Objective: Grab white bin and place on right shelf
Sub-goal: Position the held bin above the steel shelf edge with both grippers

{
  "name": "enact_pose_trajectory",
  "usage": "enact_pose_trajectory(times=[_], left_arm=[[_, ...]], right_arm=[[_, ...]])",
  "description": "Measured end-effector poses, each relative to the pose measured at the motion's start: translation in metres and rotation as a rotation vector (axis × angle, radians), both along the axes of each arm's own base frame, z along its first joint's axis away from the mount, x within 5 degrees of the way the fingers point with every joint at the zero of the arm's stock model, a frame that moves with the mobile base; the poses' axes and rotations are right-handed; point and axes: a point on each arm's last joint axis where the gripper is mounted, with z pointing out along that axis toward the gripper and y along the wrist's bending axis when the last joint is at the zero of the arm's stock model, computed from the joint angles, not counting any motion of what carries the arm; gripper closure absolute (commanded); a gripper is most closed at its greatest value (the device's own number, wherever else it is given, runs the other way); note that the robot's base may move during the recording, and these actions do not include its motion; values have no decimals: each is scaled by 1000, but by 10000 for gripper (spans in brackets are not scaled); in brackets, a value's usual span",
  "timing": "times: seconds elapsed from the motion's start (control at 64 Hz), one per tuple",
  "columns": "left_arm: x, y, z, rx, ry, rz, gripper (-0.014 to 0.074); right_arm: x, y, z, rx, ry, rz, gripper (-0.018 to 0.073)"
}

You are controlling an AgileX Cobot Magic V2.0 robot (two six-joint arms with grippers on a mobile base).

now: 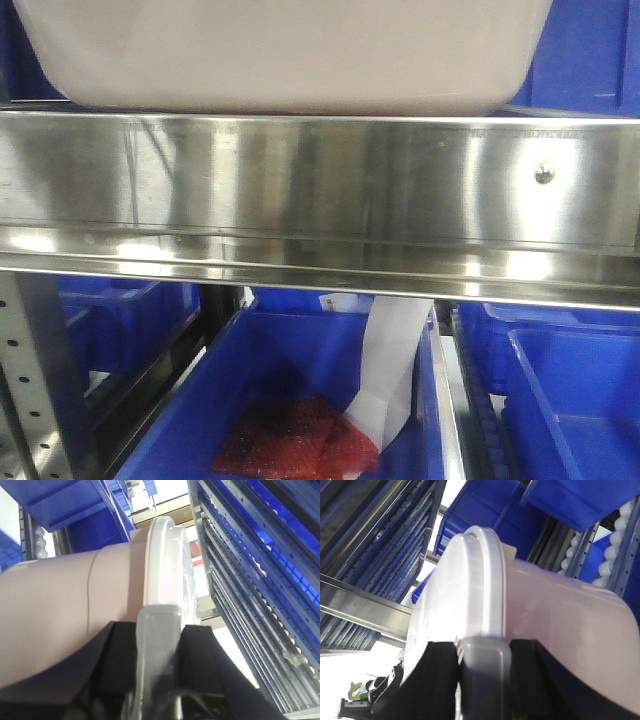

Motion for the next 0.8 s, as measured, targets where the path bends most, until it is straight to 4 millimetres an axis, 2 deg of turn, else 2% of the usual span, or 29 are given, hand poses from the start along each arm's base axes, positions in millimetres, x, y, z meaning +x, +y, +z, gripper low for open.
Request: enact_pose_trajectory(times=[0.688,0.797], left_arm=[[0,0,1,2,-6,-4,722],[7,0,4,5,-11,-10,722]], right_arm=[[1,-1,0,-3,3,-11,490],[6,-1,-2,-3,12,-10,490]])
